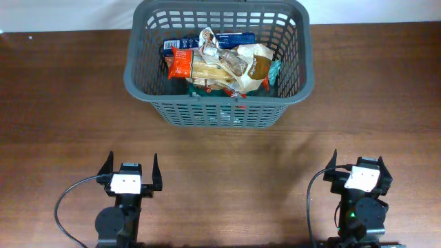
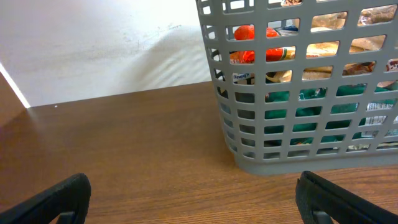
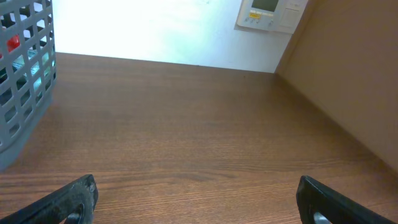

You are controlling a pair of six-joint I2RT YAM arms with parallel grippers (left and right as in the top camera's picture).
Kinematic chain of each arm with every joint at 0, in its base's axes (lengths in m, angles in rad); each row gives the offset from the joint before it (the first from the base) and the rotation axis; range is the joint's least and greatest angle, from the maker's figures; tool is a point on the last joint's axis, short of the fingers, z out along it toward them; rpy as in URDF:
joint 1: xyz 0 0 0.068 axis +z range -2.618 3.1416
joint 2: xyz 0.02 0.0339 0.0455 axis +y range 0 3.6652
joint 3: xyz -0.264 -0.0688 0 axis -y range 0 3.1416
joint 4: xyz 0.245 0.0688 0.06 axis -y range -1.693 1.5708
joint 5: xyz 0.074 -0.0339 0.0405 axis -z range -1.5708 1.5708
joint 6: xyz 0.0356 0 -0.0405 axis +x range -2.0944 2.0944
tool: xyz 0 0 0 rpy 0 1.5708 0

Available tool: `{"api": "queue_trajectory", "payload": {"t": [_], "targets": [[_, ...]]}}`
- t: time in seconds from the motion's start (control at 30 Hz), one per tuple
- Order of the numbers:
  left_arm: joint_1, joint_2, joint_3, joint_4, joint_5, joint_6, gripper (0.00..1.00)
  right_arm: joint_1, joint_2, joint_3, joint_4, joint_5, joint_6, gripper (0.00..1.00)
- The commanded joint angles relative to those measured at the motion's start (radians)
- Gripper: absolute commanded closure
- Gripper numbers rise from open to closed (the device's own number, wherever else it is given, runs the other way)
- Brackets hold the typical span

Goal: Pack container

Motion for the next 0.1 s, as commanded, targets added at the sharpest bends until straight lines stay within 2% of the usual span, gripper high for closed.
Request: {"api": "queue_trajectory", "payload": {"t": [0.0,0.07], "targets": [[-0.003,-0.010,-0.010,0.003,-0.004,-0.009,0.01,0.002,-0.012,-0.007,-0.001,0.001,0.014,0.01],[-0.003,-0.010,-0.010,0.003,-0.004,-0.009,0.01,0.002,-0.012,-0.007,-0.001,0.001,0.014,0.01]]}}
